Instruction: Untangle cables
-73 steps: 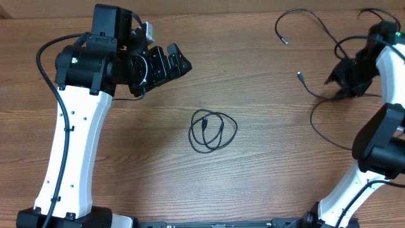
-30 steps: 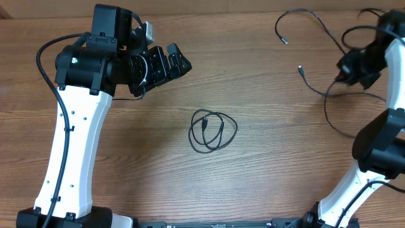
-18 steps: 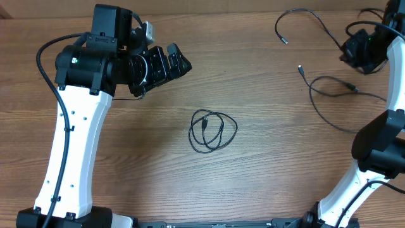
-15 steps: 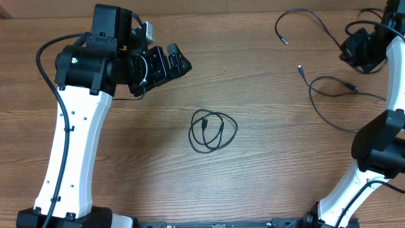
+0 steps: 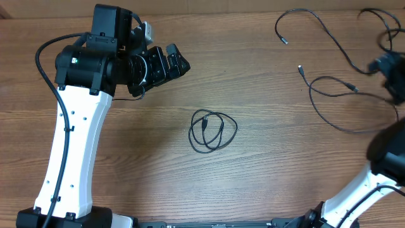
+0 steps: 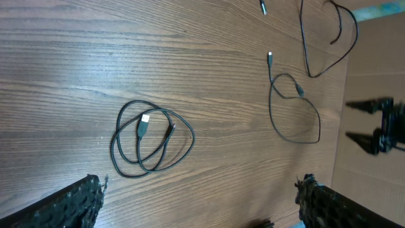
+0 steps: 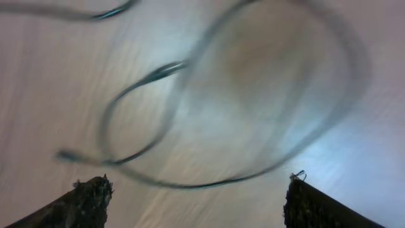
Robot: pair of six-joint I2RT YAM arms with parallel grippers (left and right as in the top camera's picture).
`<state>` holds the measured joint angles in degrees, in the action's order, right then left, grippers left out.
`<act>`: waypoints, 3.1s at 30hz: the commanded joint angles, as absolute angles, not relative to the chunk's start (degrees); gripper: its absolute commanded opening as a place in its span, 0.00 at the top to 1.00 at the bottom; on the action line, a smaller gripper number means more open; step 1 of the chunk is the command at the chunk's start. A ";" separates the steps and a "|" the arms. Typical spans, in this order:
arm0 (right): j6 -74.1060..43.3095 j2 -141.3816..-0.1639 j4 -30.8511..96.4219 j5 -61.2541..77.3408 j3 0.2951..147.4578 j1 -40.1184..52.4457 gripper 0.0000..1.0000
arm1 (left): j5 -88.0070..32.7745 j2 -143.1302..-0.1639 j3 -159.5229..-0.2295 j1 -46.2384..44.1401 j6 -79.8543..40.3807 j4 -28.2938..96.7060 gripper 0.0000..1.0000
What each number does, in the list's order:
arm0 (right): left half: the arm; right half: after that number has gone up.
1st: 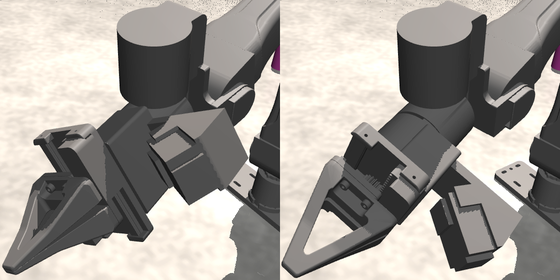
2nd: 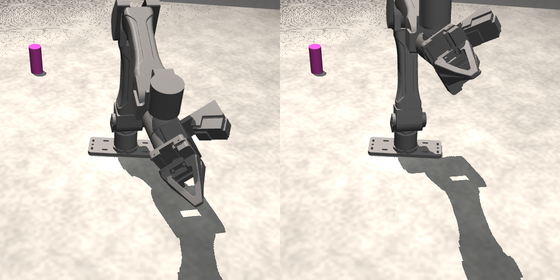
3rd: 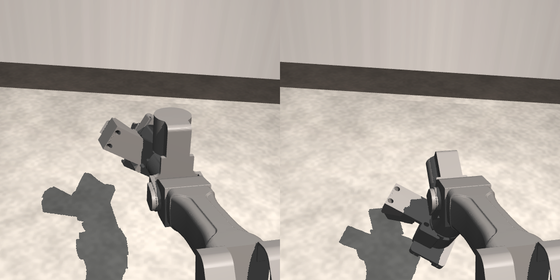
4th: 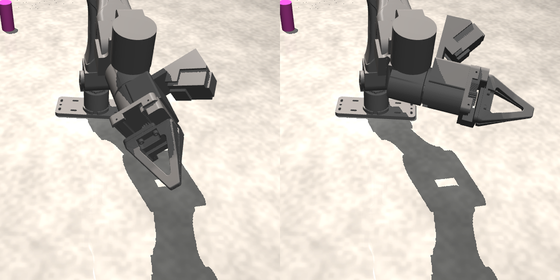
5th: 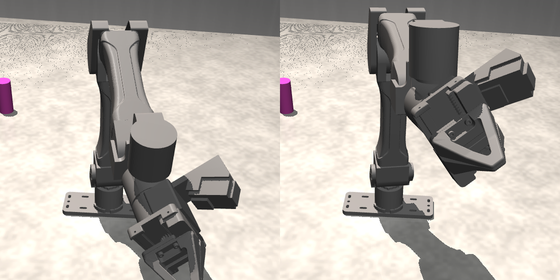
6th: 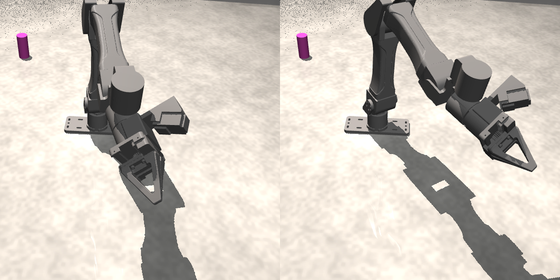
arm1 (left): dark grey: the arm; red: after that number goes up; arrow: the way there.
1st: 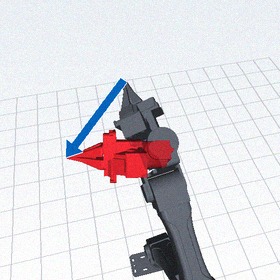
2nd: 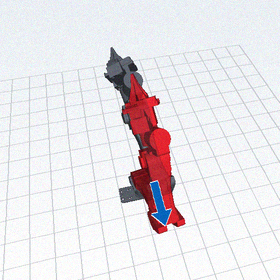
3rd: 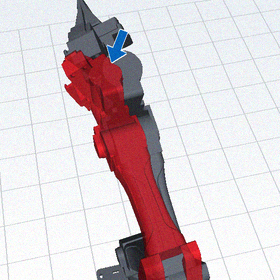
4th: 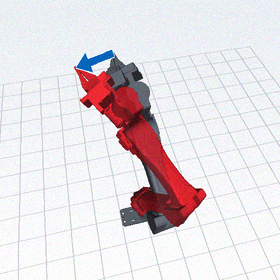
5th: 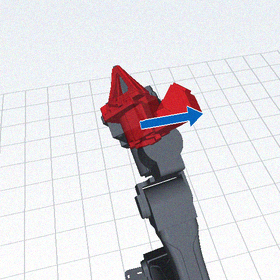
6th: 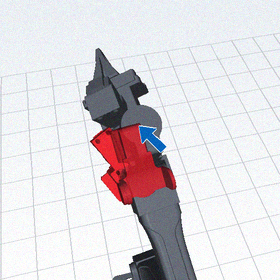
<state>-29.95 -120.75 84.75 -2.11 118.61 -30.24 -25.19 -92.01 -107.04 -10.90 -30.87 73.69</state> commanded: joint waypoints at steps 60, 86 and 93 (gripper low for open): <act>-22.50 -120.75 71.46 19.57 117.56 -36.97 0.00 | -23.99 -91.48 -108.16 -11.27 -26.85 74.35 0.00; -19.81 -85.84 97.06 16.53 126.56 -5.41 0.00 | -8.36 -76.84 -108.12 -11.27 -28.53 91.11 0.00; -20.08 -84.93 94.72 16.56 108.62 11.11 0.00 | -8.60 -78.43 -108.05 -11.29 -28.53 95.66 0.01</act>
<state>-20.45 -83.44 95.61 17.50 115.04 6.87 -9.91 -77.89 -107.77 -10.90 -27.51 95.07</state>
